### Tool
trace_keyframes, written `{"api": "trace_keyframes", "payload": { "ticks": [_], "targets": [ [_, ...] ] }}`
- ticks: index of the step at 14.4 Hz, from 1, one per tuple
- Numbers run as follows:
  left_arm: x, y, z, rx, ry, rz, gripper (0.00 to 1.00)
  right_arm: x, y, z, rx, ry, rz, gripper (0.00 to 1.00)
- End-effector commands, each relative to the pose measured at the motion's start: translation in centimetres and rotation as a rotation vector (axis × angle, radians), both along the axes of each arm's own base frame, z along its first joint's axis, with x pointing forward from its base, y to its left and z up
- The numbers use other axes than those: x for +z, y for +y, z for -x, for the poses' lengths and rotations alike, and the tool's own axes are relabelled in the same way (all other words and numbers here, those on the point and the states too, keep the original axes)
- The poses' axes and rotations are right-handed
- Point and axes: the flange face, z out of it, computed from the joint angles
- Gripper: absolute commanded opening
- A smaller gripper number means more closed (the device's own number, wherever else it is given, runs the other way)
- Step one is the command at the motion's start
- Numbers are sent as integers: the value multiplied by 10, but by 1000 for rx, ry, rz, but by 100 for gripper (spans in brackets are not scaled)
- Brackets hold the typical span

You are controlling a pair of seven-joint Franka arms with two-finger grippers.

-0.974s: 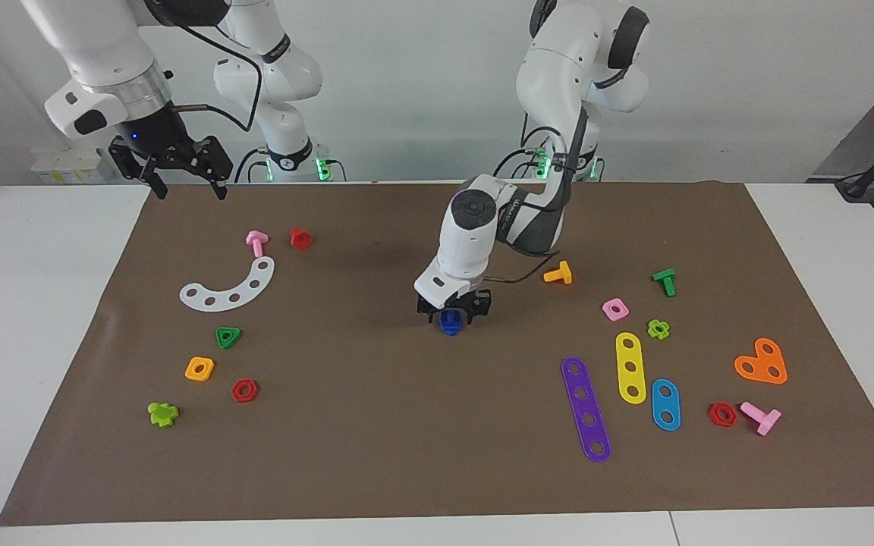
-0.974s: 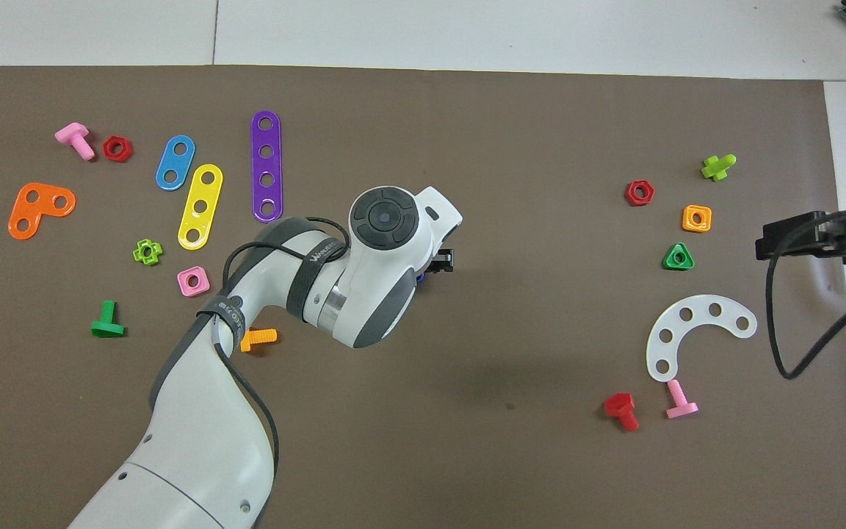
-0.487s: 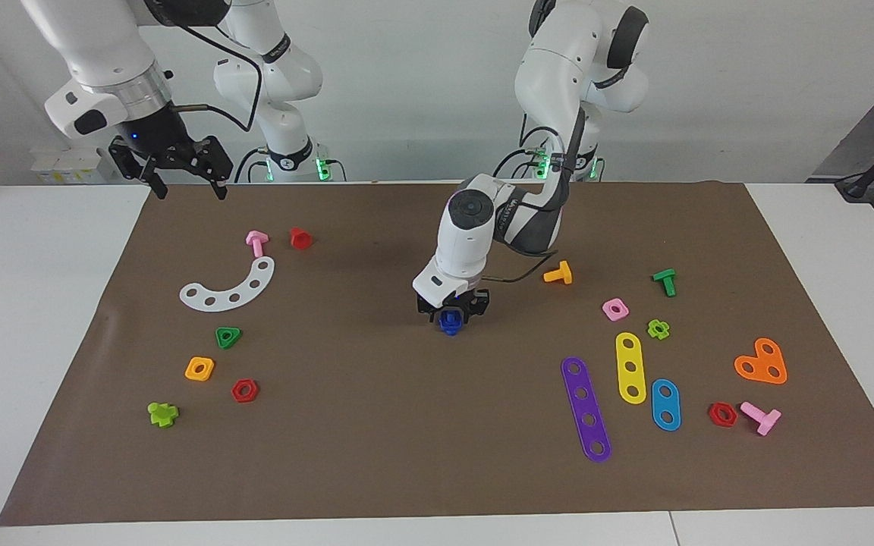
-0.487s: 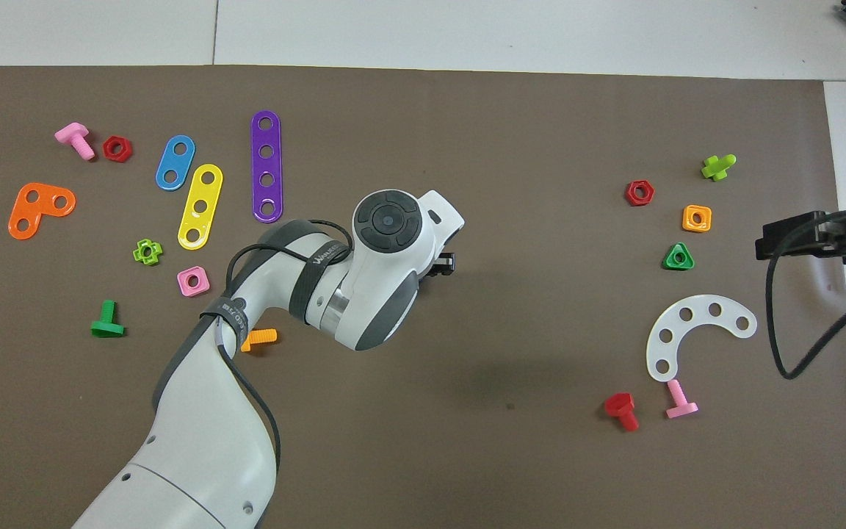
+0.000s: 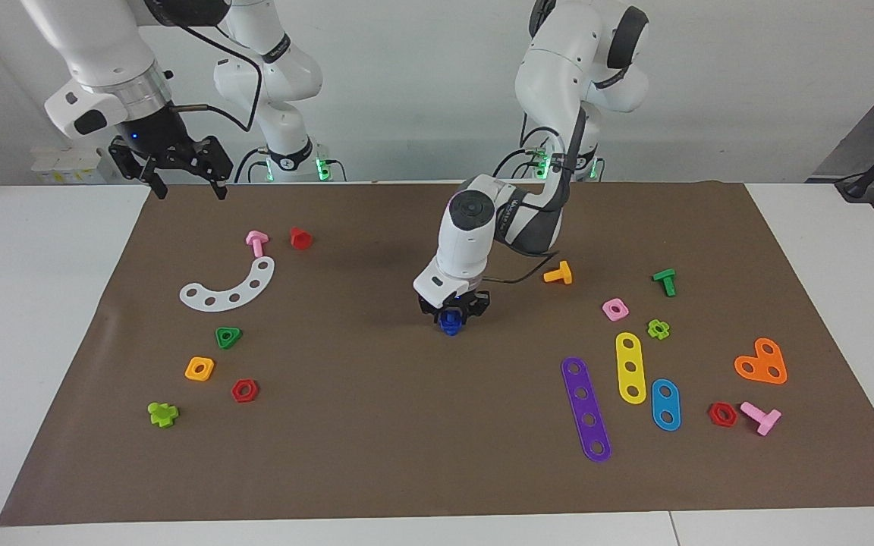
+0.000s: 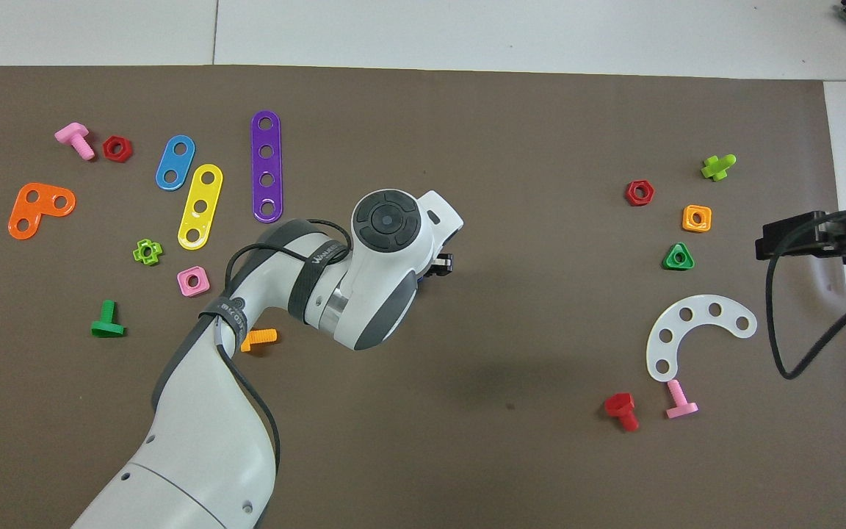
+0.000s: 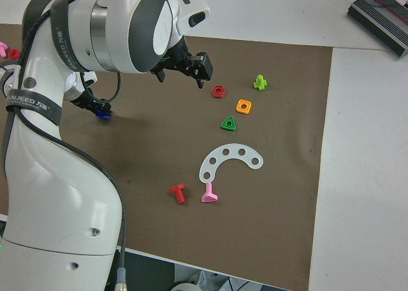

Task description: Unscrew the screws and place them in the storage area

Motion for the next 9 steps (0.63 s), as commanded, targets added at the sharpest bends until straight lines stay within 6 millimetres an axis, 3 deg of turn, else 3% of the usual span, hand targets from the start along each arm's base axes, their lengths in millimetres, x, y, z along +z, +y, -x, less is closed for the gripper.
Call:
{"api": "trace_keyframes", "payload": {
  "ticks": [1,4,9],
  "targets": [
    [3,7,7,-25,0,-28,50,0,0,4,17,-5,-17,100],
    [3,10,5,-22,4,-31,42,0,0,4,17,-5,-17,100],
    [9,10,1,-19,10,-34,39,0,0,4,17,-5,-17,100]
  ]
}}
